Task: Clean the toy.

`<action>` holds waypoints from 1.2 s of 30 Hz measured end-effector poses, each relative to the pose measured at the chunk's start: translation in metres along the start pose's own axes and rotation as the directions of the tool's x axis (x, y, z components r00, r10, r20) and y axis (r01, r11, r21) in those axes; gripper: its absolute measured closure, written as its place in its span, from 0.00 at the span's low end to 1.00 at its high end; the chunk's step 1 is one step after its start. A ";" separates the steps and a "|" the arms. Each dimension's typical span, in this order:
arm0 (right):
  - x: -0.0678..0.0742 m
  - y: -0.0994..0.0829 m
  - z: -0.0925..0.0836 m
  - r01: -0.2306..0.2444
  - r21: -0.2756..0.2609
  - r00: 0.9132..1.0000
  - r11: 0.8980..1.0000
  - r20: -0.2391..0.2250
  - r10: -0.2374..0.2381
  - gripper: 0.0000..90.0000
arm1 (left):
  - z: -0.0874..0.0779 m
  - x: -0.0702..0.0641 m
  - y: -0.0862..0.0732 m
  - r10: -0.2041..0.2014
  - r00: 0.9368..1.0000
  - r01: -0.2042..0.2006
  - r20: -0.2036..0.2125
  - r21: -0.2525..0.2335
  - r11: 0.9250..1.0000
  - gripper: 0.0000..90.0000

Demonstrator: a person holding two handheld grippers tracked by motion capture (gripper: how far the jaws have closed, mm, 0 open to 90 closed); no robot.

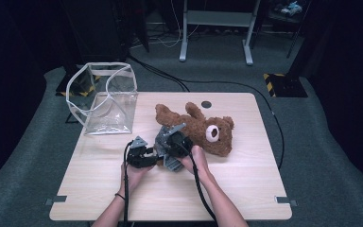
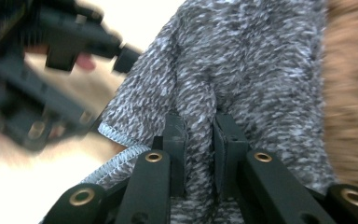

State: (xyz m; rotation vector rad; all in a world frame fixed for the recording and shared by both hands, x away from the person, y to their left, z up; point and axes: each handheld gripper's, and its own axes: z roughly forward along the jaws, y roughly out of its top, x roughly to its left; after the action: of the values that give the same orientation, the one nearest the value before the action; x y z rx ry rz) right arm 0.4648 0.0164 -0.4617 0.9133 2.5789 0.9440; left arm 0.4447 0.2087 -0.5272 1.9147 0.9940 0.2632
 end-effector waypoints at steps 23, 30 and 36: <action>-0.008 -0.024 -0.016 -0.034 0.057 0.999 0.998 -0.010 0.034 0.87 | 0.001 0.000 0.000 0.006 1.000 -0.006 0.009 0.016 1.000 0.61; -0.001 -0.021 -0.018 -0.009 -0.013 0.999 1.000 0.035 0.009 0.86 | -0.013 0.010 -0.004 -0.102 0.994 0.104 0.042 -0.049 0.993 0.38; 0.010 -0.001 -0.015 0.013 -0.045 0.996 0.999 0.091 -0.009 0.86 | -0.030 0.012 -0.014 -0.102 0.995 0.101 -0.020 -0.043 0.994 0.34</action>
State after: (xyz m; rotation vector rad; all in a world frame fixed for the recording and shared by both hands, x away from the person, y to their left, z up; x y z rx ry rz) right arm 0.4504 0.0152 -0.4510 0.9071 2.4744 0.9323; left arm 0.4286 0.2397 -0.5250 1.8207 1.0888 0.2457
